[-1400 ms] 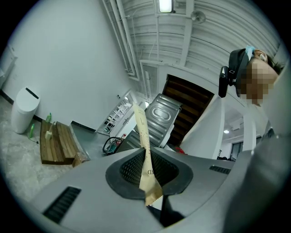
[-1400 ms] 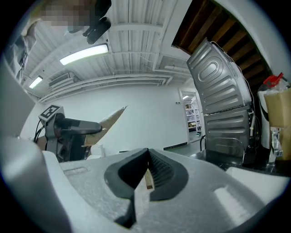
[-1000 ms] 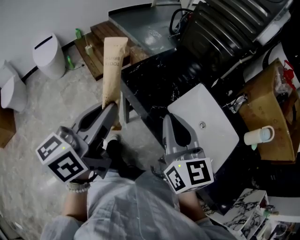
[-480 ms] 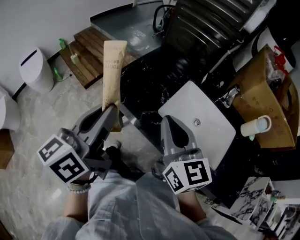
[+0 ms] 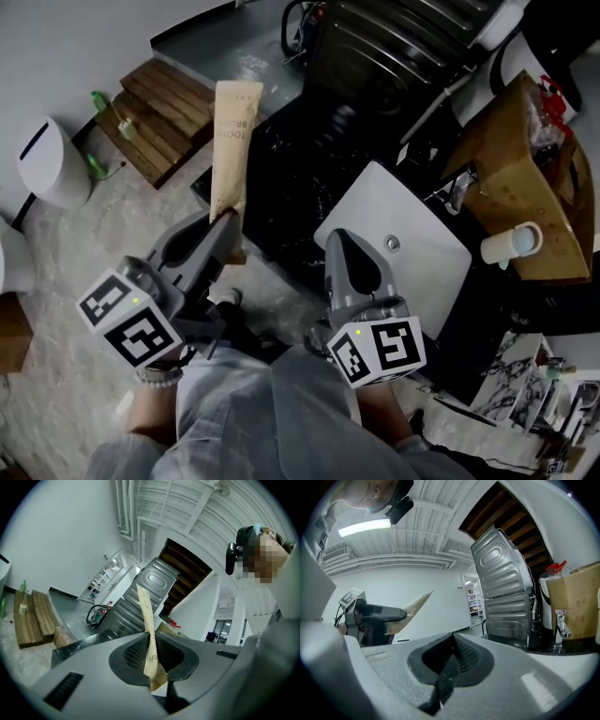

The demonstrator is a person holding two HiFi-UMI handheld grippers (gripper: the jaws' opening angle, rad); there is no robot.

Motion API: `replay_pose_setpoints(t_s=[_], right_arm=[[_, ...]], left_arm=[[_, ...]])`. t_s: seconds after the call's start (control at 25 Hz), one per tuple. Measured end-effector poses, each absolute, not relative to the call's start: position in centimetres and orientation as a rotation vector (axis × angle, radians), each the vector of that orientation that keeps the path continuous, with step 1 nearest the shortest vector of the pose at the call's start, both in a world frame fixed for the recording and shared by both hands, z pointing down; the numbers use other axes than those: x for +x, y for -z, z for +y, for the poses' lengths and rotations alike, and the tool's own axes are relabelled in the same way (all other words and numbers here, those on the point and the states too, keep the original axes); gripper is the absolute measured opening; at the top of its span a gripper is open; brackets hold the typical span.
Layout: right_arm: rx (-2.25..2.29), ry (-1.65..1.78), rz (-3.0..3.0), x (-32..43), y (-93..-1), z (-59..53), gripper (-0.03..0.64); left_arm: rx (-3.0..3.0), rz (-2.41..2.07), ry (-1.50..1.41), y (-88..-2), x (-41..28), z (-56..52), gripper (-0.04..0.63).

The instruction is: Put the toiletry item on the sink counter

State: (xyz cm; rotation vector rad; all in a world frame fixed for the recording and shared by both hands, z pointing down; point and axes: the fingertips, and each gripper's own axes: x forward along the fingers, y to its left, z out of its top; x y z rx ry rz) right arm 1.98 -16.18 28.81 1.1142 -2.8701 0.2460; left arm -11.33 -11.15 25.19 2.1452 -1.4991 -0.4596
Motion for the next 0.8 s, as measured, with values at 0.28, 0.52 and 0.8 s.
replay_pose_setpoints(t_s=[0.28,0.52,0.8], right_arm=[[1.256,-0.254,-2.801,0.0,-28.3,-18.7,-0.003],[1.393,-0.241,-2.734,-1.7,-27.8,-20.5,-0.003],[1.563,-0.229,-2.657,-3.8,-27.4,-21.8,-0.003]], left_arm=[[2.196,-1.377,0.433,-25.0,-13.9,-15.2,0.035],[2.253,-1.253,0.403,-25.0,-15.9,-18.4,0.035],[2.318,-1.099,0.363,-25.1,-17.8,-21.5,0.035]])
